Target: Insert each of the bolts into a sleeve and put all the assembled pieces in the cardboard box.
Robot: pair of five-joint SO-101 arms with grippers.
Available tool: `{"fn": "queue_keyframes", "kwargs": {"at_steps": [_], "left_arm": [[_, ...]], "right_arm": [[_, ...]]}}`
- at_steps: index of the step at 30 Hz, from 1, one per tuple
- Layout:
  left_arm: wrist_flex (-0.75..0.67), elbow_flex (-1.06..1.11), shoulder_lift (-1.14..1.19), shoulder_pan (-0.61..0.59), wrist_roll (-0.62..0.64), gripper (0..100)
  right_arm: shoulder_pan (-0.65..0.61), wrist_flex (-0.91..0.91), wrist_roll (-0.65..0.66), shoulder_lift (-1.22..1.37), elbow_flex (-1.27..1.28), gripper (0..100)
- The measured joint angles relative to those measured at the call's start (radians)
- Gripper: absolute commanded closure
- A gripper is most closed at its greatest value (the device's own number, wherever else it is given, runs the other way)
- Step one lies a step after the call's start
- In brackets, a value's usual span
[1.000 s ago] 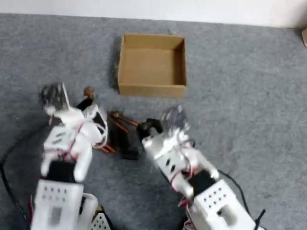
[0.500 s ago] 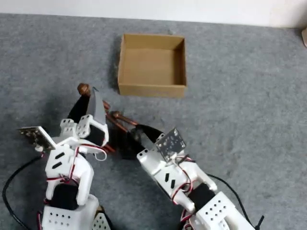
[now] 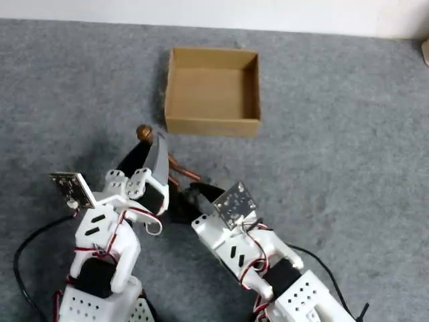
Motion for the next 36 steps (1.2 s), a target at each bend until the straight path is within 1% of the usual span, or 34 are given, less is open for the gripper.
{"fn": "queue_keyframes", "kwargs": {"at_steps": [2,6,8,13,26,29,36], "left_arm": [[0.048,-0.011,-0.003,0.038,0.002,100],[0.186,-0.063,-0.003,0.107,0.003,100],[0.239,-0.084,-0.003,0.133,0.003,100],[0.258,-0.087,-0.003,0.137,0.003,100],[0.367,-0.115,-0.003,0.137,0.005,100],[0.368,-0.115,-0.003,0.137,0.006,100],[0.37,-0.094,-0.003,0.137,0.005,100]], "right_arm": [[0.0,0.0,0.02,0.0,0.0,99.5],[0.0,0.0,0.11,0.0,0.0,99.5],[0.0,0.0,0.121,0.0,0.0,99.5],[0.0,0.0,0.127,0.0,0.0,99.5],[-0.002,0.0,0.135,0.0,0.0,99.5],[-0.002,0.0,0.135,0.0,0.0,99.5],[0.002,0.15,0.135,0.0,-0.049,99.5]]}}
